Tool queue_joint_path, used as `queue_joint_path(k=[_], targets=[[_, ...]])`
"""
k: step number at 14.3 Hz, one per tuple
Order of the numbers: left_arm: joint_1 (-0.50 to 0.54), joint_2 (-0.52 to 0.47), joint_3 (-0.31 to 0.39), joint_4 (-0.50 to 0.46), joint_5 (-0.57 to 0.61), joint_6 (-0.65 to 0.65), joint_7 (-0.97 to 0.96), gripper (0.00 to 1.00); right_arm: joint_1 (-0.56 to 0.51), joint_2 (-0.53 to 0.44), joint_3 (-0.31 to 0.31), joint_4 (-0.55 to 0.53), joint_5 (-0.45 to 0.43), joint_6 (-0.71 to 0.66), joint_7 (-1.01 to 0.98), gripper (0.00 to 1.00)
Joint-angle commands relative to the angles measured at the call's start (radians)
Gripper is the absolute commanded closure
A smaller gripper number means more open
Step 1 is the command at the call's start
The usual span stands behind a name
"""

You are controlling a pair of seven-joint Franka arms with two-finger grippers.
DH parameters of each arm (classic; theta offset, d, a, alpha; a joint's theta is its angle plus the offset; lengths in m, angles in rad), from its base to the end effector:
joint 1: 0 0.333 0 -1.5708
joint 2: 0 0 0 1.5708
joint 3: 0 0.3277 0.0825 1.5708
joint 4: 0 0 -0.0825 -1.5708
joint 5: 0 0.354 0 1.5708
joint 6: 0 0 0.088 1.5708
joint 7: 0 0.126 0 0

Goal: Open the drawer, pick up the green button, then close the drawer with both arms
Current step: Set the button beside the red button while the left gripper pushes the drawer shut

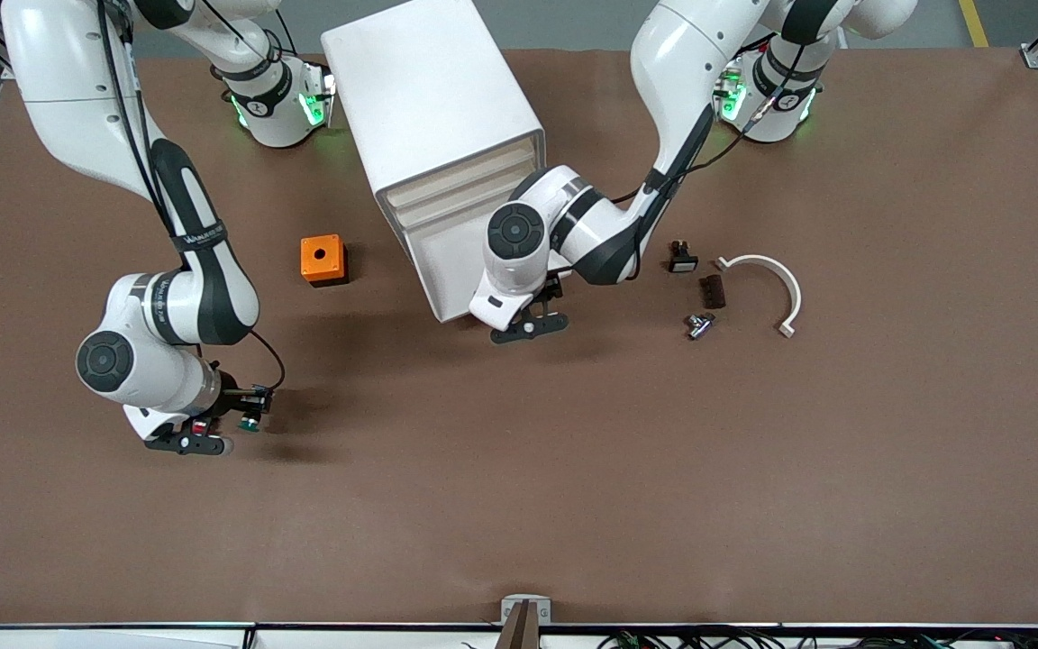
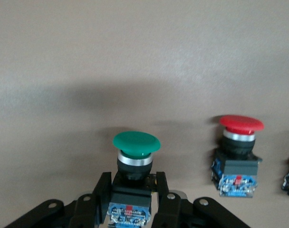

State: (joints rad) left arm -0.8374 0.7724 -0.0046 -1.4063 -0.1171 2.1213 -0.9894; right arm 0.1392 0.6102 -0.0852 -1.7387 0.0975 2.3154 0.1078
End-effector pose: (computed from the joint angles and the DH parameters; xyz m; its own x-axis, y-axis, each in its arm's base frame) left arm 0.4655 -0.5313 0.2452 0.9709 0.2095 -0.1160 0.2114 -0.9774 0.0039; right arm 0.6480 0.0435 0.2369 0.9938 -0.1059 -0.0329 -0.1065 -0.9942 -0.0174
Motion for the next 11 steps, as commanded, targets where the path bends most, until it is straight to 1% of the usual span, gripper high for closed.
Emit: queue_joint_path(k=[1, 2, 5, 6, 7, 8, 9, 10, 11], targets=[[-0.014, -0.013, -0.014, -0.014, -0.004, 0.014, -0.053, 0.01, -0.036, 0.035, 0.012, 0.018, -0.002, 0.048, -0.02, 0.96], [-0.016, -0.013, -0.021, -0.014, -0.033, 0.014, -0.087, 0.01, -0.039, 0.045, 0.012, 0.018, -0.002, 0.065, -0.023, 0.95], [-0.019, -0.013, -0.058, -0.017, -0.078, 0.012, -0.149, 0.01, -0.044, 0.069, 0.01, 0.04, -0.001, 0.073, -0.023, 0.85], [-0.019, -0.012, -0.073, -0.017, -0.093, 0.012, -0.17, 0.01, -0.044, 0.075, 0.01, 0.057, -0.001, 0.07, -0.022, 0.76], [-0.019, -0.01, -0.081, -0.017, -0.113, 0.014, -0.181, 0.01, -0.044, 0.077, 0.01, 0.065, -0.001, 0.068, -0.022, 0.6], [-0.02, -0.008, -0.083, -0.017, -0.139, 0.014, -0.184, 0.01, -0.044, 0.077, 0.01, 0.071, 0.001, 0.068, -0.022, 0.41], [-0.028, -0.008, -0.083, -0.017, -0.169, 0.012, -0.186, 0.01, -0.044, 0.077, 0.01, 0.074, -0.001, 0.068, -0.023, 0.18], [-0.029, -0.008, -0.083, -0.017, -0.203, 0.014, -0.187, 0.01, -0.052, 0.074, 0.01, 0.079, -0.002, 0.068, -0.023, 0.0], [-0.031, -0.008, -0.083, -0.017, -0.238, 0.012, -0.187, 0.01, -0.058, 0.069, 0.01, 0.088, -0.004, 0.064, -0.025, 0.0]])
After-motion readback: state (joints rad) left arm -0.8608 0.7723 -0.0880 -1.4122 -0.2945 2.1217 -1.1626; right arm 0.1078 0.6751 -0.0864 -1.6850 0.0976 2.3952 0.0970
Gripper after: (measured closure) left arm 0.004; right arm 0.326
